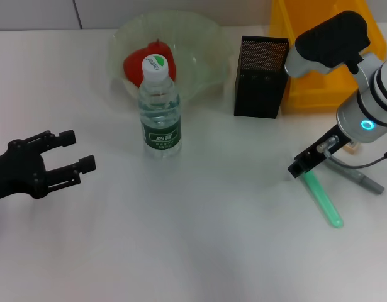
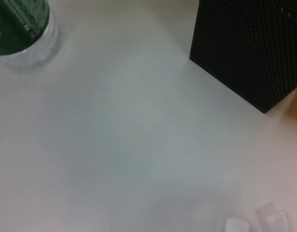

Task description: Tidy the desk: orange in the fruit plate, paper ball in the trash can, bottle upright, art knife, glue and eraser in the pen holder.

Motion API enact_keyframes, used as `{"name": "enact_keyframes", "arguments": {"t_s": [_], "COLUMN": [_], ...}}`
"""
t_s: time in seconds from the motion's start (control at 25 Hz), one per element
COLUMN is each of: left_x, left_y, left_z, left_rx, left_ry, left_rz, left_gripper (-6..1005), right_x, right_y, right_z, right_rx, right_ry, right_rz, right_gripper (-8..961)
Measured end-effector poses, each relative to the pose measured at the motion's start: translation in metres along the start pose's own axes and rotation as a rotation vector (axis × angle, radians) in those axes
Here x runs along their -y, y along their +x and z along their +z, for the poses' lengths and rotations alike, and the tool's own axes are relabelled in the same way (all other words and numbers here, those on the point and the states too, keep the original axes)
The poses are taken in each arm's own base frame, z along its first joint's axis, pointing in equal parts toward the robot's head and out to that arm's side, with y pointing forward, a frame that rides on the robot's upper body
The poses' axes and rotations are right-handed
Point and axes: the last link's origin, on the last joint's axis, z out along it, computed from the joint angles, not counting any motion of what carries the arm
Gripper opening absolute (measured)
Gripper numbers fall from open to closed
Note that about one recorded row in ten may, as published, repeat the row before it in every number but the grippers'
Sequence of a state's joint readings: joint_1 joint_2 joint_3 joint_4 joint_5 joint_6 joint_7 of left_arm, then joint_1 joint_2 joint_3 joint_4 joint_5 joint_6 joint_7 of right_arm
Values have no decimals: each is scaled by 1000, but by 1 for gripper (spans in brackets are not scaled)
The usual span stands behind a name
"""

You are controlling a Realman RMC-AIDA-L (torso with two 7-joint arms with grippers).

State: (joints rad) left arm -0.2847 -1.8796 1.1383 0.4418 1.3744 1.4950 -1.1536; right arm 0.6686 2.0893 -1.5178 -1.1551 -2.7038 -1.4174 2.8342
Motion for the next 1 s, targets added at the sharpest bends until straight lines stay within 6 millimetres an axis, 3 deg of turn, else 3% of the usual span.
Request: {"name": "enact_keyframes", "arguments": {"t_s": [0.4, 0.52, 1.0], "left_x": [1, 1, 1], "left_y": [-1, -1, -1], "left_z": [4, 4, 6], "left_rx": [4, 5, 5], "left_ry": [6, 10, 11], "left_rz": [-2, -2, -2], "left_gripper": [773, 773, 772], "right_x": [2, 2, 4], "right_y": [-2, -2, -1], "right_z": [2, 2, 5], "right_rx": [12, 13, 9], "right_ry": [5, 7, 8], "right_rz": [1, -1, 3], "right_gripper": [397, 333, 333]}}
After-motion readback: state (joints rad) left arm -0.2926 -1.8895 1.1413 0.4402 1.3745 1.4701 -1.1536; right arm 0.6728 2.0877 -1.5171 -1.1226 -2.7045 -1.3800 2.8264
